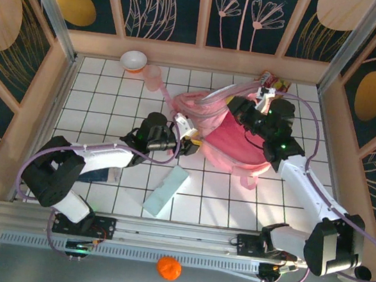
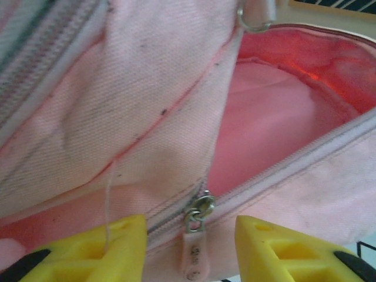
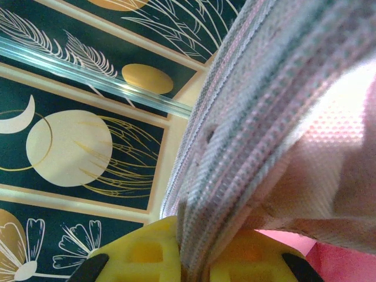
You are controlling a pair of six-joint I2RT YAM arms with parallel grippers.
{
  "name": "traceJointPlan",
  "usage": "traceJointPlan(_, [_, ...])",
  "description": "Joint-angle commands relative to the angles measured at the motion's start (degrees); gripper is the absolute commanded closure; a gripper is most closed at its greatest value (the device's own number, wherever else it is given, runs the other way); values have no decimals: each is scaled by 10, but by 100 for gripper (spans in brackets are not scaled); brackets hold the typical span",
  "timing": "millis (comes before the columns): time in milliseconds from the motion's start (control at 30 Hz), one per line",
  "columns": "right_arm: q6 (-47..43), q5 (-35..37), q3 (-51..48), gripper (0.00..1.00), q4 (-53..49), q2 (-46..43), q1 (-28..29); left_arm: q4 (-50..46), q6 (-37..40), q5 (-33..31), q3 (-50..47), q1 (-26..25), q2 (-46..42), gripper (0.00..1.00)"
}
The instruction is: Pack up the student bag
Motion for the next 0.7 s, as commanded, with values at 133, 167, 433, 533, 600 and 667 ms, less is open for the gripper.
traceJointPlan(133, [-1, -20, 36, 100, 108, -6, 2, 13, -1, 13, -11, -9, 9, 62])
traceJointPlan(167, [1, -21, 36, 100, 110, -6, 1, 10, -7, -14, -8, -9, 13, 67])
traceJointPlan(433, [-5, -21, 40, 100, 92, -11, 1, 11, -32, -115, 2, -9, 16, 96])
traceJointPlan(533, [-5, -24, 41, 100, 91, -14, 1, -17, -42, -158, 9, -9, 17, 100])
traceJointPlan(600, [-8, -25, 44, 100, 85, -17, 1, -42, -47, -196, 15, -8, 19, 100])
traceJointPlan(667, [-12, -26, 51, 100, 77, -23, 1, -66, -52, -235, 21, -6, 23, 100])
